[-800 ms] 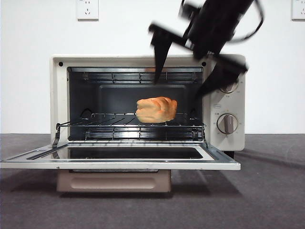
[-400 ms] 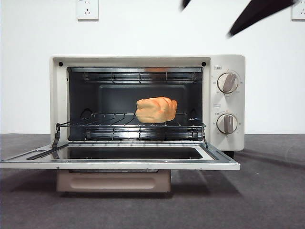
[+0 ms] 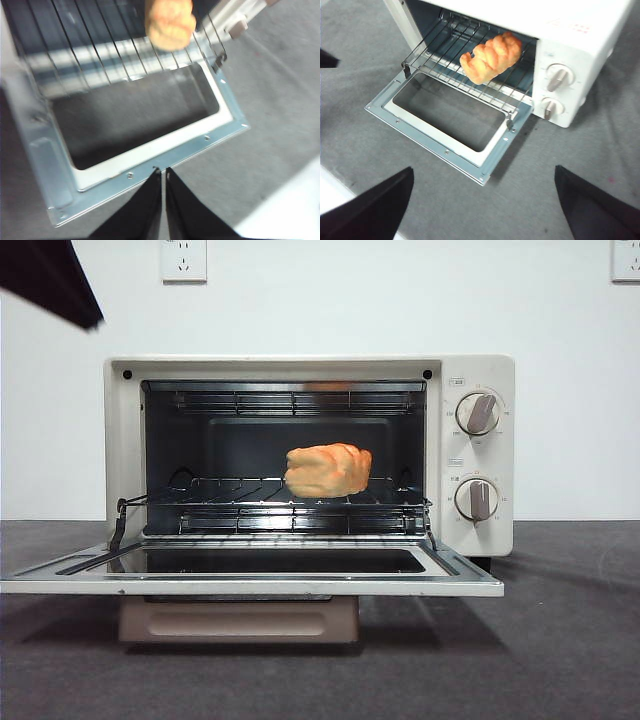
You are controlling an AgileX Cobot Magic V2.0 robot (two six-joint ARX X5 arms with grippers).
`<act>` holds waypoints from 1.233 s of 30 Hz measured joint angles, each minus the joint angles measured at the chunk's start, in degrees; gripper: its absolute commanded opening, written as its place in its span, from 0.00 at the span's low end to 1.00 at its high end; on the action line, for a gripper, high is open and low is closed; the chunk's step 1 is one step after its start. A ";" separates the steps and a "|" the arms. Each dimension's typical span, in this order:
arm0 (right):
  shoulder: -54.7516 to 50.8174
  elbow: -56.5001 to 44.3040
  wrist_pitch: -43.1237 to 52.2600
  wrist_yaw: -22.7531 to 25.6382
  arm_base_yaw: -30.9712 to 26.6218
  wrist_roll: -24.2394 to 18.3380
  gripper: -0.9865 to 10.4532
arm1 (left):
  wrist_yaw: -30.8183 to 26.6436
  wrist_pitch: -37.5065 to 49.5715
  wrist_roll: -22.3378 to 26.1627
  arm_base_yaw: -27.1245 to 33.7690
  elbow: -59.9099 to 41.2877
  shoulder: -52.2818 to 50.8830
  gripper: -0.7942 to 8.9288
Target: The left arm flap open the oven, the right arm pick bread and place it into oven, the left arm flap close the oven
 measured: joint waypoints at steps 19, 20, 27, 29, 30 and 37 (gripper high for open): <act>-7.28 0.02 -6.16 -0.70 -0.90 -1.81 0.48 | 19.76 26.38 -4.39 24.22 -19.23 13.16 0.10; -7.28 0.00 -6.05 -0.70 -0.90 -1.84 0.48 | 20.00 28.24 -5.38 24.83 -20.31 13.16 0.10; -7.28 0.00 -5.68 -0.70 -0.90 -1.84 0.48 | 20.09 32.63 -10.08 26.97 -26.58 14.12 0.10; -7.28 0.02 -5.51 -0.70 -0.90 -1.84 0.48 | 20.11 32.30 -10.56 26.97 -27.39 14.78 0.10; -7.28 0.02 -5.25 -0.70 -0.90 -1.84 0.48 | 20.06 32.00 -10.69 26.97 -27.54 15.08 0.10; -7.28 0.00 -4.44 -0.70 -0.90 -1.84 0.48 | 19.96 28.52 -11.19 26.05 -27.61 16.41 0.10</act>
